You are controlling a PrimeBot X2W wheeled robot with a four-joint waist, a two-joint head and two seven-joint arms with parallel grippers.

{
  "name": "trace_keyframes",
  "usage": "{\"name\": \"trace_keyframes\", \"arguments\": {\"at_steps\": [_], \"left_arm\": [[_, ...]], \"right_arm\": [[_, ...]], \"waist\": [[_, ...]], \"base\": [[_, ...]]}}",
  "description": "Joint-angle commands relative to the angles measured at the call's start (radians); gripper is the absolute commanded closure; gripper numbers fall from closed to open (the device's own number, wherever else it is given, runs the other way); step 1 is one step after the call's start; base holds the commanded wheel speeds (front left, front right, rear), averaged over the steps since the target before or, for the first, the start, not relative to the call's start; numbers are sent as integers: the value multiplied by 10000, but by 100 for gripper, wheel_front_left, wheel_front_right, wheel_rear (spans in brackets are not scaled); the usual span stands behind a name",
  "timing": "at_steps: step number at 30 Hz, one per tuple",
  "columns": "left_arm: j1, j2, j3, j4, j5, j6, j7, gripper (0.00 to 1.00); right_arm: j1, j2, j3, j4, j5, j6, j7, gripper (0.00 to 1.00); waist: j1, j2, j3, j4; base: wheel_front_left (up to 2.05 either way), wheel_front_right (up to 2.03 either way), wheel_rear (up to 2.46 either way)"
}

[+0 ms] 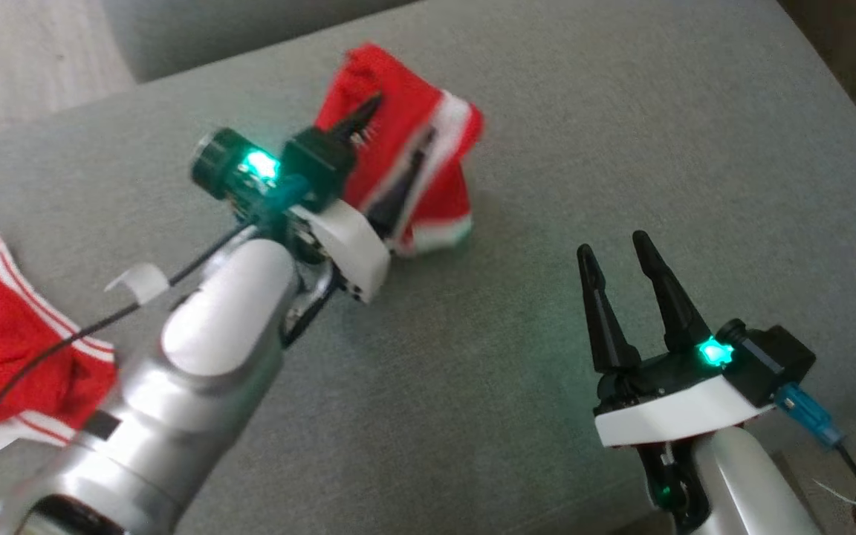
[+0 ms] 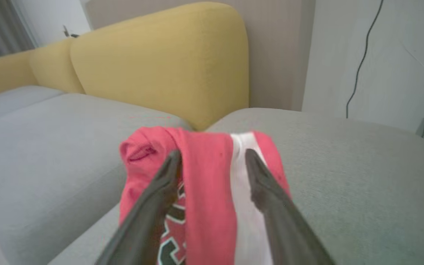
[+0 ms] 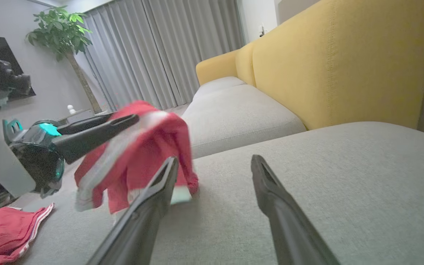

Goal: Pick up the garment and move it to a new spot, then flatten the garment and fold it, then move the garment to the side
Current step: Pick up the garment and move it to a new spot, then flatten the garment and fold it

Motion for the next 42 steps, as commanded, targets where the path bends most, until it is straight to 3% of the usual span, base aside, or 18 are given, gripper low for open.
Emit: {"name": "trace_keyframes", "arguments": {"at_steps": [1,13,23,29,34,37,42], "left_arm": [[-463,79,216,-99,-183,-56,-40,0],[-587,-109,208,330,-668,-93,-873,0],[717,745,1179,-192,-1164,911,-1922,0],[2705,1214,1757,-1013,-1484,1670,-2342,0],[4464,1008,2418,-1849,-1642,2344,-2461,0],[5291,707,2940,-2478,-1495,2477,-2468,0],[5667,523,3329,-2800,-978,2181,-2470,0]], "right_arm": [[-343,-45,193,-375,63,-7,-109,0],[-223,-45,-216,-246,-101,-7,-109,0],[266,-45,-939,-24,-565,-7,-109,0],[554,-45,-1164,100,-809,-7,-109,0],[749,-45,-1290,187,-909,-7,-109,0],[794,-45,-1347,227,-970,-7,-109,0],[742,-45,-1314,225,-1137,-7,-109,0]], "waist": [[-2,0,212,-176],[-2,0,-260,1115],[-2,0,-991,3220],[-2,0,-1166,3877],[-2,0,-1213,4111],[-2,0,-1165,4166],[-2,0,-1049,4283]], "base": [[0,0,0],[0,0,0],[0,0,0],[0,0,0],[0,0,0],[0,0,0],[0,0,0]]}}
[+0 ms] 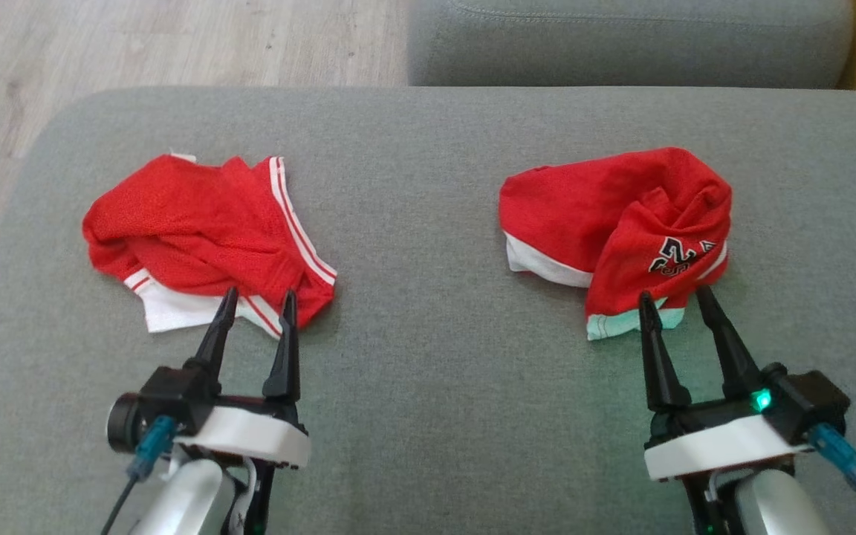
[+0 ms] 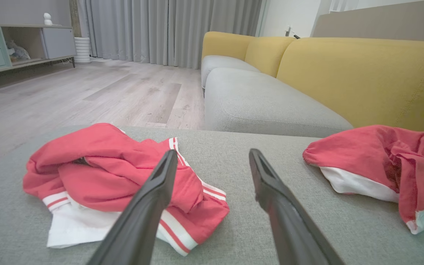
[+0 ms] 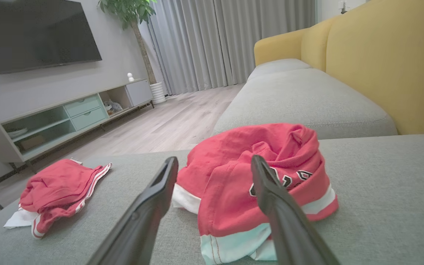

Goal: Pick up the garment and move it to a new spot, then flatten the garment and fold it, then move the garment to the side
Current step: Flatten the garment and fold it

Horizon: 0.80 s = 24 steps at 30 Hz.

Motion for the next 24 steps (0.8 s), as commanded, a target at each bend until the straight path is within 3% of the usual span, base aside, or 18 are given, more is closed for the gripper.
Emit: {"name": "trace_keyframes", "arguments": {"at_steps": [1,11,24], "left_arm": [[-486,82,555,-344,164,-115,-122,0],[-550,-514,960,-44,612,-654,-123,0],[-835,-926,1455,377,1069,-1123,-123,0]], "right_arm": [[-291,-50,266,-183,-229,-7,-109,0],[-1428,-50,405,2683,-1535,-7,521,0],[-2653,-50,231,4592,-2060,-7,656,0]], "waist": [[1,0,47,65],[1,0,463,301],[1,0,938,622]], "base": [[0,0,0],[0,0,0],[0,0,0]]}}
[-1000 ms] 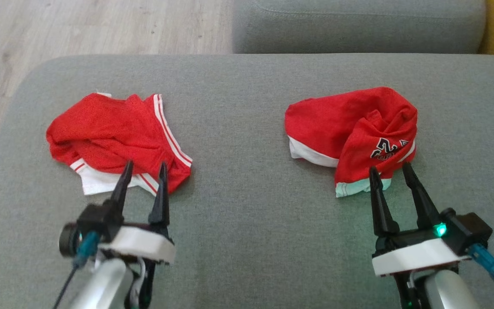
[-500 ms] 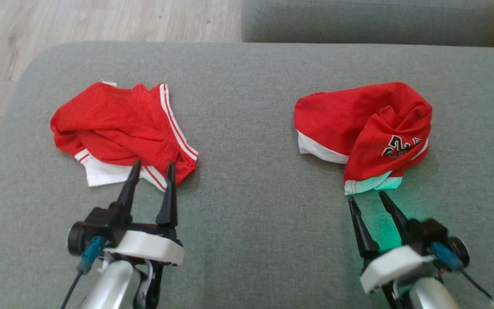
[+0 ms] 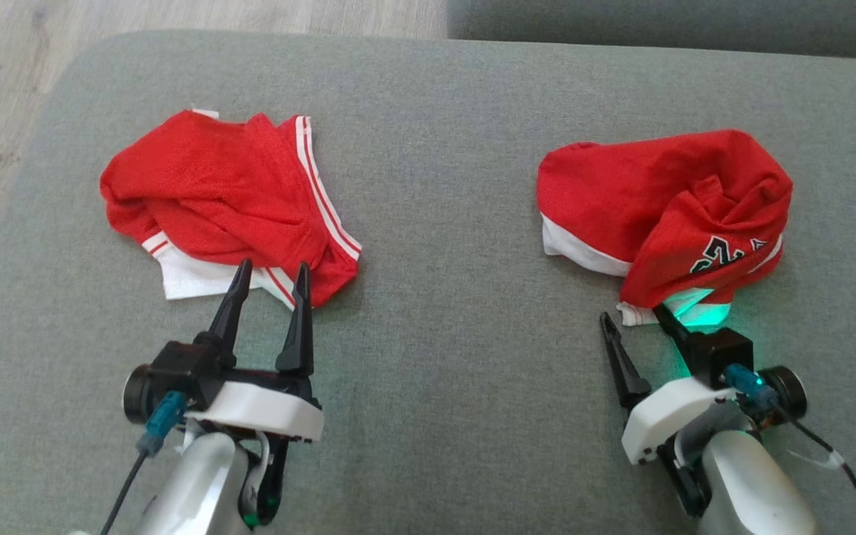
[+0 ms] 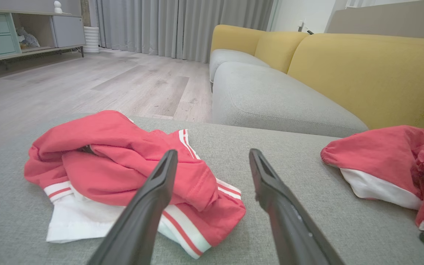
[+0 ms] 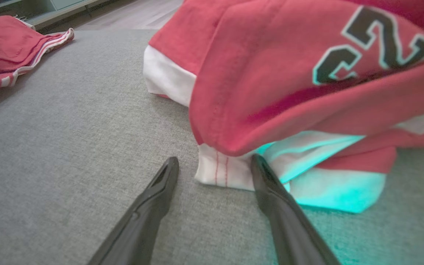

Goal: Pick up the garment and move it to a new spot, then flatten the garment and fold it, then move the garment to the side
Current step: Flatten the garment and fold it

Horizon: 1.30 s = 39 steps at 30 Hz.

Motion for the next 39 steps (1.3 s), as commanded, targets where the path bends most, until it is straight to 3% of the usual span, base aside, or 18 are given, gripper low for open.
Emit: {"name": "trace_keyframes", "arguments": {"at_steps": [1,3,4,5,6,15,27,35,39], "left_arm": [[-333,76,416,-223,88,-30,-104,0],[-314,34,503,-189,162,-78,-104,0],[-311,10,538,-170,198,-99,-104,0],[-311,-15,572,-145,234,-119,-104,0],[-311,-38,604,-115,266,-137,-104,0],[-60,-142,922,94,492,-292,-104,0],[413,-283,1205,168,635,-425,-105,0],[458,-423,1275,143,686,-481,-105,0],[468,-500,1312,154,708,-521,-105,0]], "right_arm": [[-327,-45,218,-85,-71,-7,-63,0],[-400,-45,246,106,-142,-7,-103,0],[-433,-45,252,180,-161,-7,-136,7],[-459,-45,251,247,-150,-7,-180,95],[-479,-45,256,293,-109,-7,-237,100],[-309,-45,298,-203,376,-7,-728,100],[206,-45,56,-3286,1024,-7,-786,100],[-166,-54,-367,-4854,389,-7,14,100],[-737,-156,-22,-5416,519,-7,582,100]], "waist": [[-1,0,10,-5],[-1,0,21,-21],[-1,0,18,-28],[-1,0,2,-39],[-1,0,-21,-54],[-1,0,-566,-395],[-1,0,-1310,-920],[-1,0,-1462,-853],[-1,0,-1518,-598]], "base": [[0,0,0],[0,0,0],[0,0,0],[0,0,0],[0,0,0],[0,0,0],[0,0,0],[0,0,0],[0,0,0]]}}
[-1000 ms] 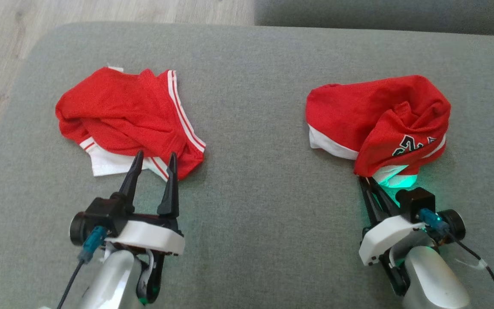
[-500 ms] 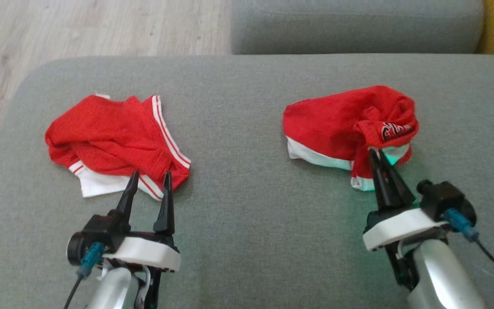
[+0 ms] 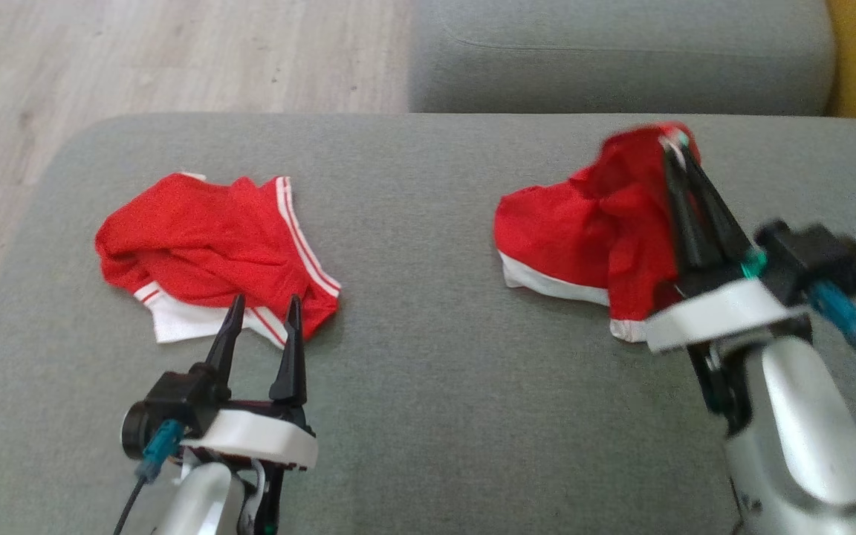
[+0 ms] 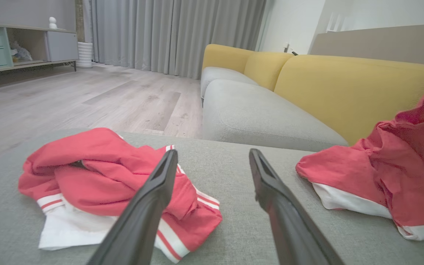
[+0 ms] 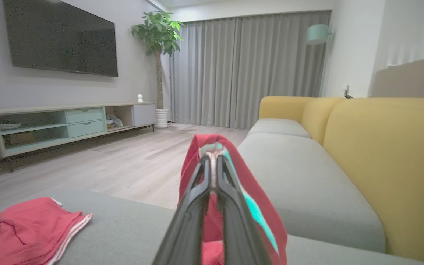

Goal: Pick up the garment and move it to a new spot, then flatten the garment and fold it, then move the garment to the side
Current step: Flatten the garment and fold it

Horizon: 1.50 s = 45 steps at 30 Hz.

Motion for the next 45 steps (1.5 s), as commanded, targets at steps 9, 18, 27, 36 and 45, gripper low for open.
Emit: {"name": "trace_keyframes", "arguments": {"at_steps": [9,18,27,36,45], "left_arm": [[36,-95,538,-155,162,-60,-97,0],[225,-127,787,-256,284,-38,-97,0],[-28,-157,785,-398,412,-179,-97,0],[-216,-188,720,-324,437,-259,-97,0],[-190,-201,791,-300,446,-250,-97,0]], "right_arm": [[-4070,-20,1818,-65,1162,-7,659,100],[-5341,-89,517,947,1112,-7,643,100],[-3354,-1082,-3265,3403,-890,-7,2043,100],[-3568,-792,-5475,4444,-3061,-7,1249,0],[-3384,-122,-4229,3411,-2686,-7,-452,0]], "waist": [[1,-1,-336,681],[1,-1,-403,522],[1,-1,277,-42],[1,-1,557,-209],[1,-1,347,-350]], "base": [[0,0,0],[0,0,0],[0,0,0],[0,0,0],[0,0,0]]}}
